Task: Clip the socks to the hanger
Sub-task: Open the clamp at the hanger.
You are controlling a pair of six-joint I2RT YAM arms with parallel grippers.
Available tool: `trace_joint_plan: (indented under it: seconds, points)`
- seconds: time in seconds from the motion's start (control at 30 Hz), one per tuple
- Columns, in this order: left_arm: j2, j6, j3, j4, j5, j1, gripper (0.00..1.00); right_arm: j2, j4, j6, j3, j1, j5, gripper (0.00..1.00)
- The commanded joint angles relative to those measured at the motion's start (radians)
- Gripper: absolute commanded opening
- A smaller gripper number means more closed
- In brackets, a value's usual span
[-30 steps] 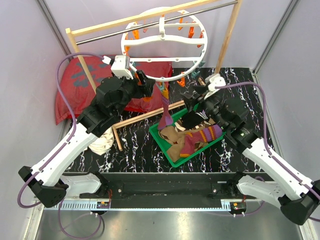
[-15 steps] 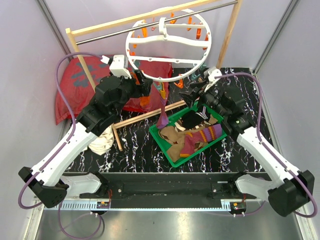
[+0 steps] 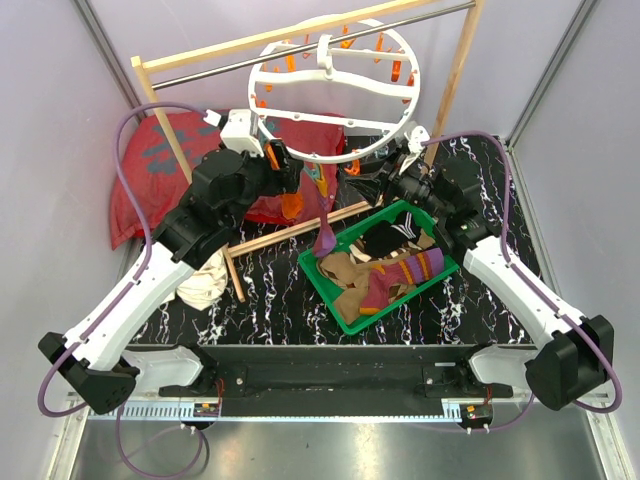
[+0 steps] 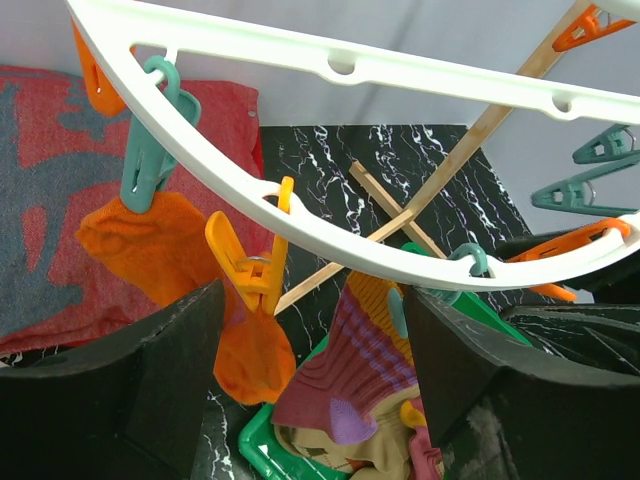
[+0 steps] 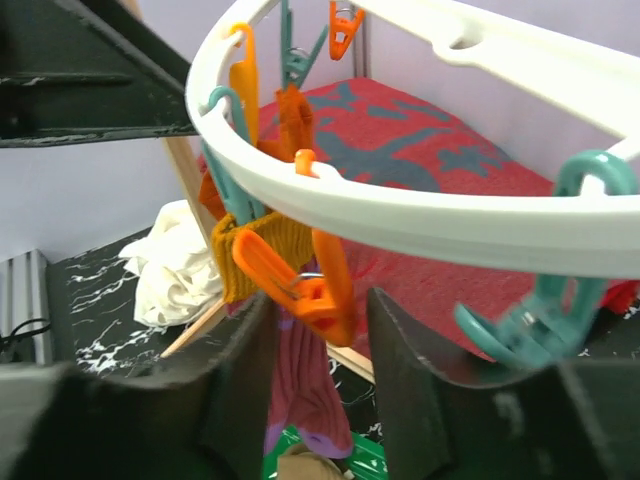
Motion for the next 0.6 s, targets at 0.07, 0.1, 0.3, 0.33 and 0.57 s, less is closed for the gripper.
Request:
trace_joint_plan:
  seconds: [0.07,0.1,0.3,0.33,0.57]
  points:
    - [0.017,0.021,0.068,0.029,0.010,0.021,0.76,-0.011,0.060,0.040,0.042,-0.002,-0.104,0.34]
    - [0.023,0.021,0.074,0.029,0.012,0.022,0.76,-0.016,0.060,0.040,0.043,0.001,-0.109,0.30]
    - [0.068,0.030,0.134,0.019,0.029,0.035,0.76,-0.039,-0.016,-0.012,0.068,0.047,-0.087,0.16]
    - [0.074,0.034,0.143,0.019,0.030,0.036,0.76,-0.045,-0.038,-0.034,0.081,0.085,-0.063,0.16]
    - [0.137,0.075,0.244,-0.017,0.039,0.052,0.77,-0.030,-0.084,-0.176,0.106,0.295,0.360,0.11]
